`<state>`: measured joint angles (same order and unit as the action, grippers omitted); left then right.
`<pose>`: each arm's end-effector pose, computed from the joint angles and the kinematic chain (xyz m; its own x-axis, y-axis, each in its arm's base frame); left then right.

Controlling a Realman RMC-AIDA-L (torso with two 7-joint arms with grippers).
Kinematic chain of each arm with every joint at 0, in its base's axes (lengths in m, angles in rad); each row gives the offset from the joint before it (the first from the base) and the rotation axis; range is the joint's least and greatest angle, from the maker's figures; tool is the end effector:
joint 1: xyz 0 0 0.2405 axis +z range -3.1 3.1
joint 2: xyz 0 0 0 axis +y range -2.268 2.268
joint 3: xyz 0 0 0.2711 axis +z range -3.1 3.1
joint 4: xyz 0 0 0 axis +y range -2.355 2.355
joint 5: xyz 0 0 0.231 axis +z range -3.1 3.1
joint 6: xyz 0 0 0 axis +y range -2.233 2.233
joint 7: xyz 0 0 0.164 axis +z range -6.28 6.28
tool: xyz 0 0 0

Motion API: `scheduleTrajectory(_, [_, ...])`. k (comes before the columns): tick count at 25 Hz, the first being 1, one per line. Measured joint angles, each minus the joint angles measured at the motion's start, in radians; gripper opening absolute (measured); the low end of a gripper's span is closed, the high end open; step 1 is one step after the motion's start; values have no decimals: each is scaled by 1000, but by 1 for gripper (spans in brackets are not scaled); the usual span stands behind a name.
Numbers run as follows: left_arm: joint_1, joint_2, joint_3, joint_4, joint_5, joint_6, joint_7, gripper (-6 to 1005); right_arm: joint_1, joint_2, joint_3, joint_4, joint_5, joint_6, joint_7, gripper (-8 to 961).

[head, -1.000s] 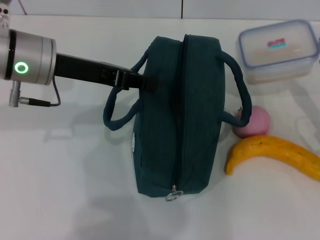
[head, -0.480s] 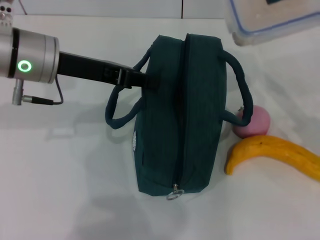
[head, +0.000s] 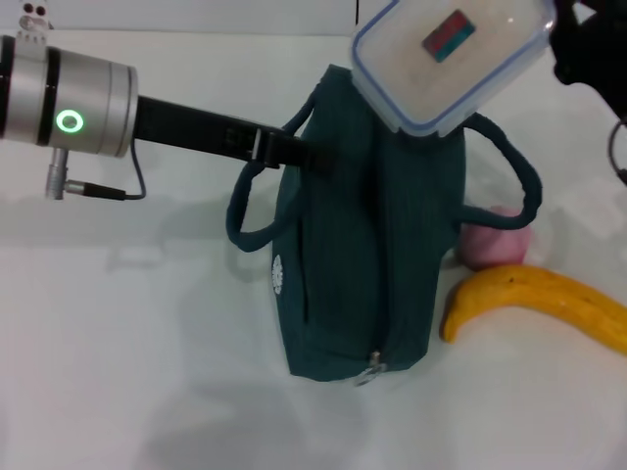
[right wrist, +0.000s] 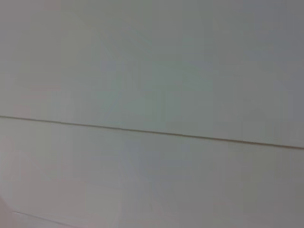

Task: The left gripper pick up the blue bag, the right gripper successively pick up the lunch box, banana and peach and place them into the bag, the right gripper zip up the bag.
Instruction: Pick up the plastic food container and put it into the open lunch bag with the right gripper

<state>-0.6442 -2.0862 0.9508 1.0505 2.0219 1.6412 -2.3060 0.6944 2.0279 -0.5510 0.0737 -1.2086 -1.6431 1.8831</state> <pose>-0.1687 0.3914 -0.0033 0.6385 0.7046 0.3098 0.7125 -0.6933 0.1082 0.2281 0.3879 -0.0175 -0.4448 -0.6142 -0.6518 -0.5295 -0.4066 0.7445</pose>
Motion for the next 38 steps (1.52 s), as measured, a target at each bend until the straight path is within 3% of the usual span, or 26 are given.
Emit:
scheduleTrajectory(10, [-6, 0, 18, -19, -26, 0, -1, 52, 82, 0, 9, 20, -2, 9, -6, 94])
scheduleTrajectory(16, [-12, -1, 18, -38, -28, 0, -1, 53, 82, 0, 0, 27, -37, 26, -13, 93])
scheduleTrajectory(29, [-12, 8, -8, -34, -35, -5, -1, 54, -113, -3, -8, -81, -124, 26, -33, 93])
scheduleTrajectory(38, [-16, 8, -7, -31, -32, -18, -2, 53, -124, -5, -50, -125, -132, 17, -34, 93])
